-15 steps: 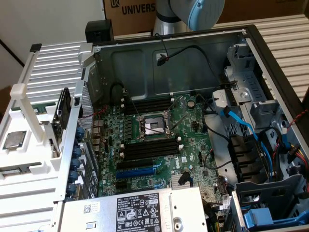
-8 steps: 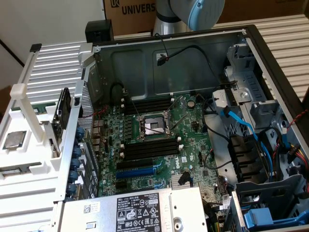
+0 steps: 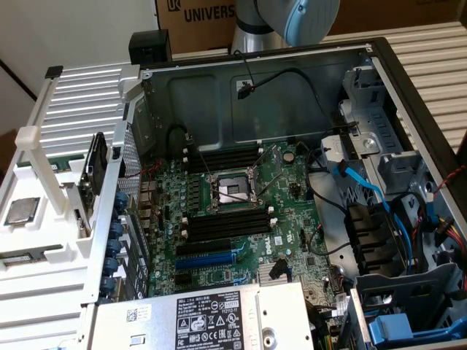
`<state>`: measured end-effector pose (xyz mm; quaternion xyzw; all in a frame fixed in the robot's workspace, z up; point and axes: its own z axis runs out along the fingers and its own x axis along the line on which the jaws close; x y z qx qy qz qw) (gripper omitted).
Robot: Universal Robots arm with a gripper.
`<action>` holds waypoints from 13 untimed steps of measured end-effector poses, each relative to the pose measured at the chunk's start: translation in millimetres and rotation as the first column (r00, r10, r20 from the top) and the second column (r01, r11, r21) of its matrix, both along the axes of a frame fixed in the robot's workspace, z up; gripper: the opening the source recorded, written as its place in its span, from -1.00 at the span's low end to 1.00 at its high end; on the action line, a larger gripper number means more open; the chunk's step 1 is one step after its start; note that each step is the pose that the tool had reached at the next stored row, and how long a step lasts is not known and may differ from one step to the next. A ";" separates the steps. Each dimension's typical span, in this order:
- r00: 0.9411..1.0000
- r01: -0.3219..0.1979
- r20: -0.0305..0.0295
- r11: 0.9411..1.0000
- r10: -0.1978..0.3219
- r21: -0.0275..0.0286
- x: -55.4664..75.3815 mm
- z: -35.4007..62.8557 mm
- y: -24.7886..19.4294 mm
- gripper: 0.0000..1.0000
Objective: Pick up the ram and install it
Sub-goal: 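Pick up the ram and move it above insertion slot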
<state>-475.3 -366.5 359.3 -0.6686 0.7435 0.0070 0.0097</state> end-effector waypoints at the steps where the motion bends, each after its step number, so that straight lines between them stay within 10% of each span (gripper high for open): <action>1: 1.000 -0.007 0.003 1.000 0.007 0.000 -0.1 -0.5 -0.2 -0.80; 13: 0.998 -0.059 0.005 0.998 0.059 -0.001 -0.4 -16.4 -3.6 -0.80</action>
